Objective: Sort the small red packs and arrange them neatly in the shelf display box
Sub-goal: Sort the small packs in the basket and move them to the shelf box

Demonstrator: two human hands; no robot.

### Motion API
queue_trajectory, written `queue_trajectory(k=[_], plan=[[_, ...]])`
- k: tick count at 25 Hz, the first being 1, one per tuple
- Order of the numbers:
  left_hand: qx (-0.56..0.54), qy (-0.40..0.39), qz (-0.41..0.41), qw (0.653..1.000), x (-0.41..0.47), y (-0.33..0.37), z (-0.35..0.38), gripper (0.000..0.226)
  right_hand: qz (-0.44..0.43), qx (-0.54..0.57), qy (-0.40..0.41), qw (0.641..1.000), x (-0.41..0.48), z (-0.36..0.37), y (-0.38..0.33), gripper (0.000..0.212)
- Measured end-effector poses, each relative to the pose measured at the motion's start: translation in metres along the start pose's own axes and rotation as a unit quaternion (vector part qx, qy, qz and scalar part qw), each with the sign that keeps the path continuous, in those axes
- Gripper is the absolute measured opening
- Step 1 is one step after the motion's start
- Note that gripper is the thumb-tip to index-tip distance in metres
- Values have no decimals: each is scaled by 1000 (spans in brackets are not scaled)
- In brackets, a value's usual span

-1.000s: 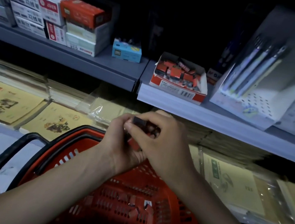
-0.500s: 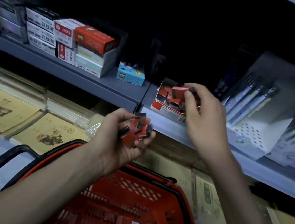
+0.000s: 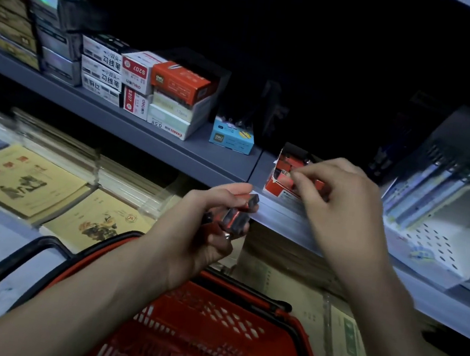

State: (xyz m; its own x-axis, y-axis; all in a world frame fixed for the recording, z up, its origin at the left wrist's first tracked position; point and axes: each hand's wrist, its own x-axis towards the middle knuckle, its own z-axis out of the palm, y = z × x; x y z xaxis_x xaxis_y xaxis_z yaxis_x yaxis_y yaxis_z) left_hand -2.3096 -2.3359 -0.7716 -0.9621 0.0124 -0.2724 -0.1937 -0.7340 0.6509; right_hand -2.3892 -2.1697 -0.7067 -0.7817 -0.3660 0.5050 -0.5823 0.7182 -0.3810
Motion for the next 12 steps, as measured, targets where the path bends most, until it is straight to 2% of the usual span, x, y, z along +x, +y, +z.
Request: queue_trajectory(k=[1, 3, 6, 9, 12], plan=[[29, 9, 17, 999, 0, 1, 1, 37, 24, 63, 12, 998, -8, -2, -7, 14], [114, 8, 63, 991, 0, 1, 5, 40, 94, 171, -35, 980, -21, -2, -21, 11], [205, -10, 119, 972, -2, -3, 10, 47, 174, 234, -113, 950, -29, 5, -22, 9], [216, 13, 115, 970, 1, -6, 9, 49, 253, 314, -130, 906, -29, 6, -17, 14], [213, 32, 110, 970, 4, -5, 9, 41, 300, 383, -165, 858, -31, 6, -18, 11]])
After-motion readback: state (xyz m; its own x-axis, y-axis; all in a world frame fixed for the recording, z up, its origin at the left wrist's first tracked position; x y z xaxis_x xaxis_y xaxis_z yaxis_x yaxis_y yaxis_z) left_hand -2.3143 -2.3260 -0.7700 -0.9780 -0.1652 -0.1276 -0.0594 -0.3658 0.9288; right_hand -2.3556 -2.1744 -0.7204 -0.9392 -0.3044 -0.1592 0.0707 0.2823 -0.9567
